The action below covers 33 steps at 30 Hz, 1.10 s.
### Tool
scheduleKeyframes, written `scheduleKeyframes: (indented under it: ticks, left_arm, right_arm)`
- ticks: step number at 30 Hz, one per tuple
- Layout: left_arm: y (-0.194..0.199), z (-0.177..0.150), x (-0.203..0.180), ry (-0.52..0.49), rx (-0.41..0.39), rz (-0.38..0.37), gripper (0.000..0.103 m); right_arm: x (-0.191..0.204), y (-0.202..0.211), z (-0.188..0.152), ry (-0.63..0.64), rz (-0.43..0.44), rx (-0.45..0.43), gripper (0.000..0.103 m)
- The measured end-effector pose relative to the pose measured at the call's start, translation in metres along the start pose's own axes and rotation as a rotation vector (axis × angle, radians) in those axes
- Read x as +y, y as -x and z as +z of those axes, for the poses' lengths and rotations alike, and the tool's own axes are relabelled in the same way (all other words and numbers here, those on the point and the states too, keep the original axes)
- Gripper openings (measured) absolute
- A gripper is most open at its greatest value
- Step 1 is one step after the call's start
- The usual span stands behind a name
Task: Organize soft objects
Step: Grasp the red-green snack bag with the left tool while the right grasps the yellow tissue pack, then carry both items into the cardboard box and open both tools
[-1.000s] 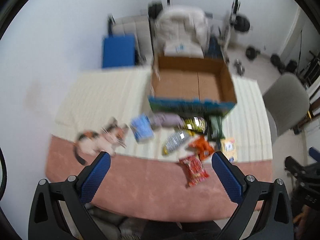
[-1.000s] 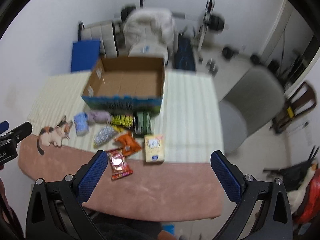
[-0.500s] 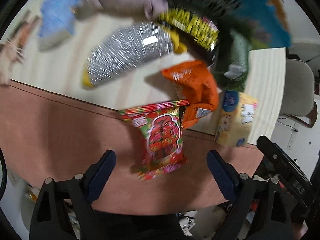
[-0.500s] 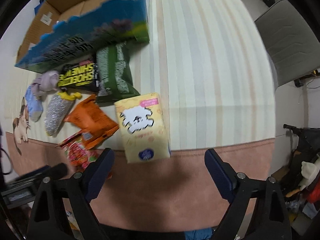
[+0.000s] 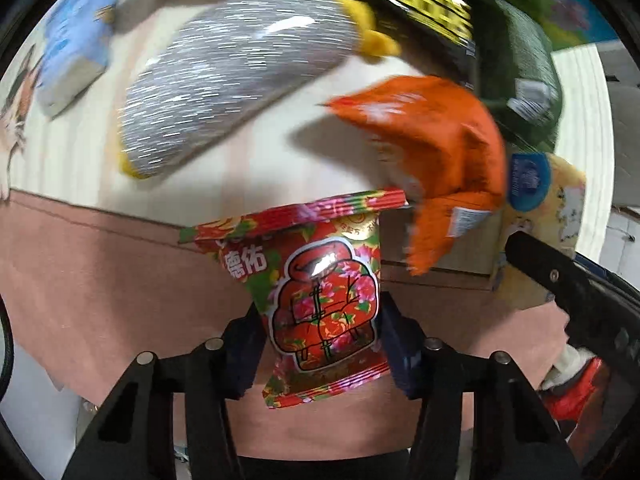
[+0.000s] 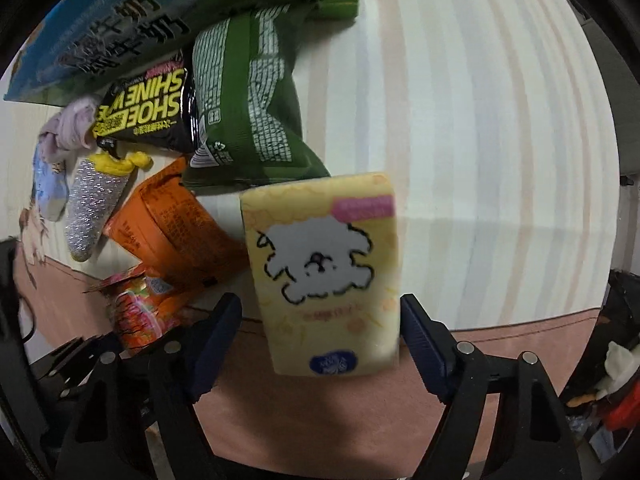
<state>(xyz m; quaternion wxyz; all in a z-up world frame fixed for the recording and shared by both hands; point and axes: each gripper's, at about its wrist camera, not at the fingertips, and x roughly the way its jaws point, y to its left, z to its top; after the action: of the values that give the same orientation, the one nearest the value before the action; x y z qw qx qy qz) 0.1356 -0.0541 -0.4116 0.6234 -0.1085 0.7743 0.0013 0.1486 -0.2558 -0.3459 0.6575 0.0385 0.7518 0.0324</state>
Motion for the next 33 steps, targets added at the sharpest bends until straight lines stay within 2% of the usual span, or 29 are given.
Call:
scheduleKeyframes:
  ticks: [1,3,9,13,15,19,22,24,27,28,30,33]
  left_arm:
    - [0.003,-0.003,0.004,0.010,-0.005,-0.006,0.048]
    - [0.006,-0.008,0.007,0.019,-0.012,-0.016,0.047]
    - [0.007,-0.016,0.000,0.017,-0.037,-0.004,0.045]
    - [0.032,-0.024,-0.003,0.008,-0.051,0.010,0.043]
    - [0.050,-0.036,-0.005,0.000,-0.072,0.015,0.043]
    - [0.100,-0.071,-0.014,-0.017,-0.118,-0.007,0.043]
    - [0.152,-0.084,-0.027,-0.030,-0.180,-0.042,0.043]
    - [0.196,-0.084,-0.040,-0.051,-0.241,-0.074,0.043]
    - [0.257,-0.062,-0.052,-0.091,-0.291,-0.144,0.043]
    - [0.257,-0.038,-0.057,-0.099,-0.298,-0.161,0.043]
    - [0.283,-0.004,-0.067,-0.122,-0.312,-0.192,0.043]
    - [0.306,0.056,-0.081,-0.157,-0.333,-0.176,0.043]
  right_arm:
    - [0.002,-0.005,0.001,0.003,-0.009,0.001,0.081]
    - [0.004,-0.014,0.003,0.003,-0.031,0.014,0.067]
    - [0.005,-0.024,-0.006,0.014,-0.040,0.002,0.066]
    - [0.001,-0.029,-0.024,0.014,-0.009,0.001,0.065]
    - [-0.003,-0.030,-0.036,0.011,0.017,0.006,0.065]
    - [-0.012,-0.012,-0.066,0.005,0.123,-0.005,0.065]
    - [-0.017,0.021,-0.082,0.011,0.214,-0.046,0.065]
    - [-0.020,0.063,-0.084,0.030,0.269,-0.104,0.065]
    - [-0.016,0.123,-0.068,0.068,0.304,-0.195,0.065]
    - [-0.017,0.141,-0.063,0.076,0.316,-0.216,0.065]
    - [-0.013,0.178,-0.044,0.089,0.341,-0.262,0.065]
    - [0.001,0.216,0.008,0.103,0.295,-0.334,0.065]
